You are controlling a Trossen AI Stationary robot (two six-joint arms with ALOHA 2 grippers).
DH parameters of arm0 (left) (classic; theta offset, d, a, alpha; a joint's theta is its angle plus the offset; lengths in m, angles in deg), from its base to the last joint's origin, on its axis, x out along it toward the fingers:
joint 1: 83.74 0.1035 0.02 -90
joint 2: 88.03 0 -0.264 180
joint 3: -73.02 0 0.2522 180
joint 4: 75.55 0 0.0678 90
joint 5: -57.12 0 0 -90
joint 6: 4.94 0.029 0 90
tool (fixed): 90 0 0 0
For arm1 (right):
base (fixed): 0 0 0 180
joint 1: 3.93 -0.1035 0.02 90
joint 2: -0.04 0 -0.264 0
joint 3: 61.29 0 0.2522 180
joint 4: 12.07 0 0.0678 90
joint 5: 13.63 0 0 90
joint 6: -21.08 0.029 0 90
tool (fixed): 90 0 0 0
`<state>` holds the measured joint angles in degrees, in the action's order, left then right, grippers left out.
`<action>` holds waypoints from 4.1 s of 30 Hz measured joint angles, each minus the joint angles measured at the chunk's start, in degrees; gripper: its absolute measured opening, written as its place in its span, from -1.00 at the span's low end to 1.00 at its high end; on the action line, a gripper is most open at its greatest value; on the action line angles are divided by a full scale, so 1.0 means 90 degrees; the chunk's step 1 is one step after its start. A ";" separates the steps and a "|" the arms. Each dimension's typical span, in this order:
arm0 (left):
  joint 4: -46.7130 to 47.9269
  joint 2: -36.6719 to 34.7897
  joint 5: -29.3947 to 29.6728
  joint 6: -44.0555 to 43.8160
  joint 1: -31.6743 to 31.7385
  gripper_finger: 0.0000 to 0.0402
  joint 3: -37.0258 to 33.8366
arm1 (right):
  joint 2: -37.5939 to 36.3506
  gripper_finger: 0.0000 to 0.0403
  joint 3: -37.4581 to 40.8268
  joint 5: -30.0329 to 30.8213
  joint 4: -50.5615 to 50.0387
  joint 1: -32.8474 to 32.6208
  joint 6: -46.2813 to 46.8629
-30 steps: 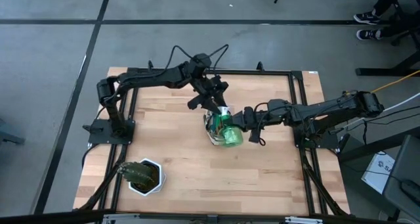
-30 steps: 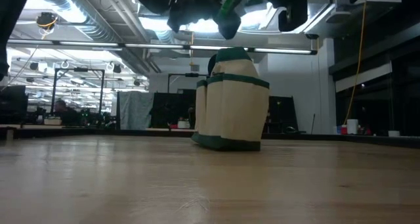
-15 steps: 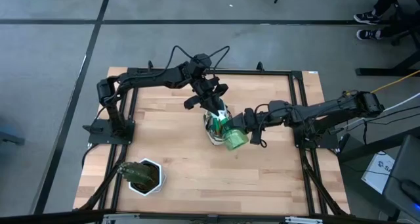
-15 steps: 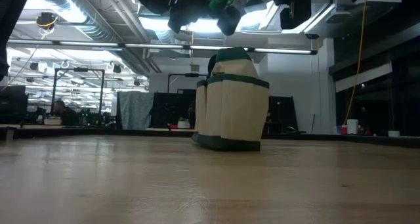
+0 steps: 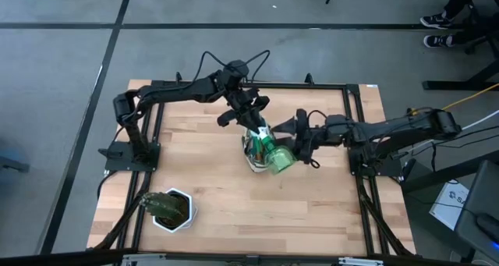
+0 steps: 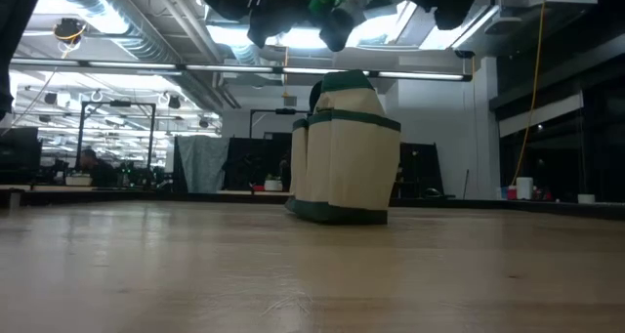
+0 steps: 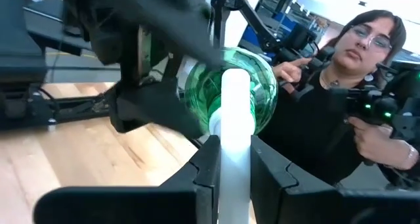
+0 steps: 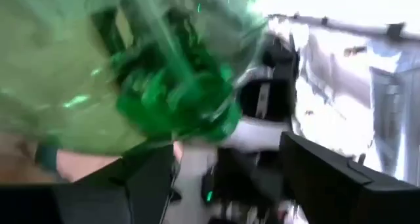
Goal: Pick & Place Garden tools in Gardening bag
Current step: Put the green spray bottle into the white gardening bag, then return to Home Position
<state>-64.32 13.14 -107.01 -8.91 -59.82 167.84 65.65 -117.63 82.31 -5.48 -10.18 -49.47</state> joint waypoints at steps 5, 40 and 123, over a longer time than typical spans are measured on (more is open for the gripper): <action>0.0150 -0.0232 0.0010 0.0008 0.0162 -0.79 0.0000 | -0.0316 0.49 0.0000 0.1170 -0.1400 0.0145 0.0742; 0.5126 -0.1831 0.7685 0.1884 -0.1319 -0.79 0.0000 | -0.0897 0.49 0.0007 0.0723 -0.4529 0.1993 0.6695; 0.0387 -0.7200 1.1305 0.1017 -0.2807 0.21 -0.4852 | -0.3457 0.19 0.2535 -0.0175 -0.2104 0.1301 0.7480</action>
<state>-60.83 -51.65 -5.27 0.25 -85.08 124.17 34.53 -94.82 80.74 -24.42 1.54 17.85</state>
